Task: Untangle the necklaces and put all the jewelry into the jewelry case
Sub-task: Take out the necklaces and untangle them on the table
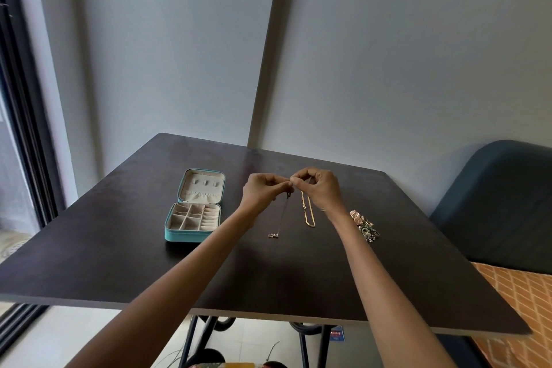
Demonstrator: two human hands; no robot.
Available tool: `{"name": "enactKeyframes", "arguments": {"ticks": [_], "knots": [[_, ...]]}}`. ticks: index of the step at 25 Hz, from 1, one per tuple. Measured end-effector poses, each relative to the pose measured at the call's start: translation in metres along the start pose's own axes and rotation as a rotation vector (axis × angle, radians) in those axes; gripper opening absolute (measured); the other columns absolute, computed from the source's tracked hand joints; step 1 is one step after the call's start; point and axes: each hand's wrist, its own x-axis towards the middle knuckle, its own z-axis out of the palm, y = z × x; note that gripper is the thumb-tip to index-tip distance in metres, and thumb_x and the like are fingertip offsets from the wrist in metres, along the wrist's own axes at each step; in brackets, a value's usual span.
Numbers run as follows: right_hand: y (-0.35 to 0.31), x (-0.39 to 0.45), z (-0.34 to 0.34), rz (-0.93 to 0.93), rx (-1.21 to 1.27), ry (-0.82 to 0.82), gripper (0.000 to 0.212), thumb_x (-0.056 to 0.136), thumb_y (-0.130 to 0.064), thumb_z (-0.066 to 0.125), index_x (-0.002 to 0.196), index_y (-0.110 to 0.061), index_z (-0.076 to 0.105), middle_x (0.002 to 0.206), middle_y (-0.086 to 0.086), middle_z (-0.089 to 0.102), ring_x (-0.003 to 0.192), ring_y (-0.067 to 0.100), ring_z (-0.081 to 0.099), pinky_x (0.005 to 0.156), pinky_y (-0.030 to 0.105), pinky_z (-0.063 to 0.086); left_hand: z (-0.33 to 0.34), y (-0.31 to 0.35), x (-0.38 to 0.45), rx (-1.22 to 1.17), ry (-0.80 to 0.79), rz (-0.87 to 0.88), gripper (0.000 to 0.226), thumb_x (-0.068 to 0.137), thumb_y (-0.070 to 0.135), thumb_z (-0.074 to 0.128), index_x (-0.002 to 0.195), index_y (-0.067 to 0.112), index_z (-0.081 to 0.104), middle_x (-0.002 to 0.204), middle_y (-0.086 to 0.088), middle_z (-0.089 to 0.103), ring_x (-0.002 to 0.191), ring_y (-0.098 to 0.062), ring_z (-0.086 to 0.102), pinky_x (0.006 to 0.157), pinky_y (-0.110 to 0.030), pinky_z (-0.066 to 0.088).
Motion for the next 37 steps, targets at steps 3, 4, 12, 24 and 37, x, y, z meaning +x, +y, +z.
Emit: {"name": "enactKeyframes", "arguments": {"ticks": [3, 4, 12, 24, 37], "knots": [[-0.004, -0.001, -0.002, -0.048, -0.104, 0.014, 0.004, 0.078, -0.016, 0.074, 0.075, -0.013, 0.073, 0.057, -0.018, 0.057, 0.055, -0.007, 0.051, 0.05, 0.008, 0.034, 0.003, 0.005, -0.003, -0.126, 0.03, -0.015, 0.005, 0.082, 0.019, 0.071, 0.079, 0.015, 0.073, 0.077, -0.002, 0.073, 0.072, -0.005, 0.065, 0.053, -0.018, 0.041], [-0.004, -0.002, -0.002, -0.066, -0.125, 0.006, 0.004, 0.078, -0.016, 0.074, 0.076, -0.013, 0.072, 0.06, -0.018, 0.057, 0.057, -0.008, 0.052, 0.051, 0.008, 0.035, 0.002, 0.008, -0.004, -0.134, 0.016, -0.02, 0.006, 0.083, 0.016, 0.069, 0.08, 0.011, 0.071, 0.076, -0.003, 0.072, 0.07, -0.004, 0.064, 0.052, -0.017, 0.042], [-0.006, -0.004, 0.002, -0.046, -0.15, -0.16, 0.014, 0.079, -0.009, 0.07, 0.074, -0.02, 0.064, 0.062, -0.016, 0.054, 0.053, -0.005, 0.048, 0.05, 0.009, 0.033, -0.014, 0.031, 0.004, 0.11, -0.263, -0.223, 0.019, 0.091, 0.015, 0.048, 0.076, 0.01, 0.059, 0.08, -0.002, 0.052, 0.07, -0.008, 0.044, 0.064, -0.017, 0.036], [0.0, -0.005, 0.004, 0.064, 0.054, -0.193, 0.023, 0.086, -0.011, 0.062, 0.067, -0.023, 0.06, 0.063, -0.007, 0.051, 0.056, 0.002, 0.039, 0.053, 0.014, 0.032, -0.029, 0.024, 0.017, 0.105, -0.432, -0.206, 0.017, 0.091, 0.014, 0.056, 0.075, 0.017, 0.061, 0.075, 0.005, 0.056, 0.066, -0.004, 0.048, 0.061, -0.014, 0.04], [0.016, -0.007, -0.003, 0.092, 0.06, -0.255, 0.018, 0.086, -0.014, 0.066, 0.072, -0.026, 0.066, 0.073, -0.004, 0.061, 0.069, 0.008, 0.048, 0.063, 0.018, 0.038, -0.02, 0.005, 0.013, 0.158, -0.409, -0.118, 0.011, 0.084, 0.013, 0.068, 0.092, 0.007, 0.073, 0.077, 0.008, 0.071, 0.068, 0.004, 0.062, 0.06, -0.013, 0.048]]}}
